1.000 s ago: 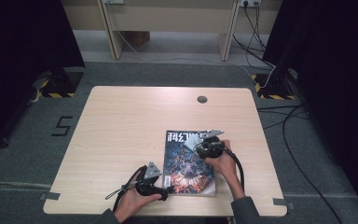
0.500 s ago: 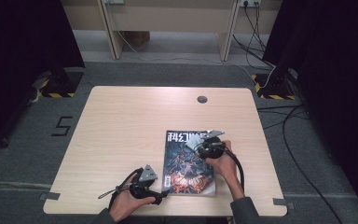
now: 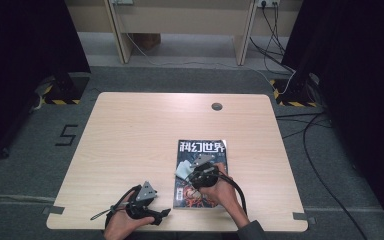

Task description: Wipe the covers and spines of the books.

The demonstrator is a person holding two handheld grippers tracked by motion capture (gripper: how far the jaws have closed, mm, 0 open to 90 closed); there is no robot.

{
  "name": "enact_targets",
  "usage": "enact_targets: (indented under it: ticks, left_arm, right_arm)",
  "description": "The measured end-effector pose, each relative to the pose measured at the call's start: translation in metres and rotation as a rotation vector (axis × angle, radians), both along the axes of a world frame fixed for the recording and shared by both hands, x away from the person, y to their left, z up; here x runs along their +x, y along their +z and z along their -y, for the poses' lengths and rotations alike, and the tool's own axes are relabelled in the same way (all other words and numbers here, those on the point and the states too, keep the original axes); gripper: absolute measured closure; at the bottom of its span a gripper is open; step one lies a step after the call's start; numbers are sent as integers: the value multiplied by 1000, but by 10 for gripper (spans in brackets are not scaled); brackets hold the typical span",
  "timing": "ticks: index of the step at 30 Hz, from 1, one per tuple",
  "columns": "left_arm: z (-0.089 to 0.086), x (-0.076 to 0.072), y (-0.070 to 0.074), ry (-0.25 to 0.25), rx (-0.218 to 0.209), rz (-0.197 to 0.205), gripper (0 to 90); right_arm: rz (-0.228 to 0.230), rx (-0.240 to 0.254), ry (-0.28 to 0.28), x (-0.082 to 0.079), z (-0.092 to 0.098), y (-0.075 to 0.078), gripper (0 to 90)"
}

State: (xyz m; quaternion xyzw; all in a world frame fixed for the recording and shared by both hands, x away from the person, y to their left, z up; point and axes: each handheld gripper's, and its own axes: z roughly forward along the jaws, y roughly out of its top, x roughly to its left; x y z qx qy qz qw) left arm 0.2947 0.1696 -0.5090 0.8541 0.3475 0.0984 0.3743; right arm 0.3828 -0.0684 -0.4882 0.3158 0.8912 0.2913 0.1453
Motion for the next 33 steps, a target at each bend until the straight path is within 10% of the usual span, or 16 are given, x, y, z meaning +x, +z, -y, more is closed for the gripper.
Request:
enact_targets:
  ticks: [13, 19, 28, 33]
  left_arm:
    - [-6, 4, 0, -4, 12, 6, 174]
    - [-16, 2, 1, 18, 1, -3, 173]
    - [-16, 0, 0, 17, 11, -4, 173]
    - [-18, 3, -1, 23, 18, -2, 173]
  right_arm:
    - [7, -36, -11, -11, -1, 2, 593]
    - [-18, -25, 86, -27, -14, 2, 587]
    - [-16, 8, -18, -10, 5, 0, 563]
    - [-16, -10, 33, -22, -8, 1, 590]
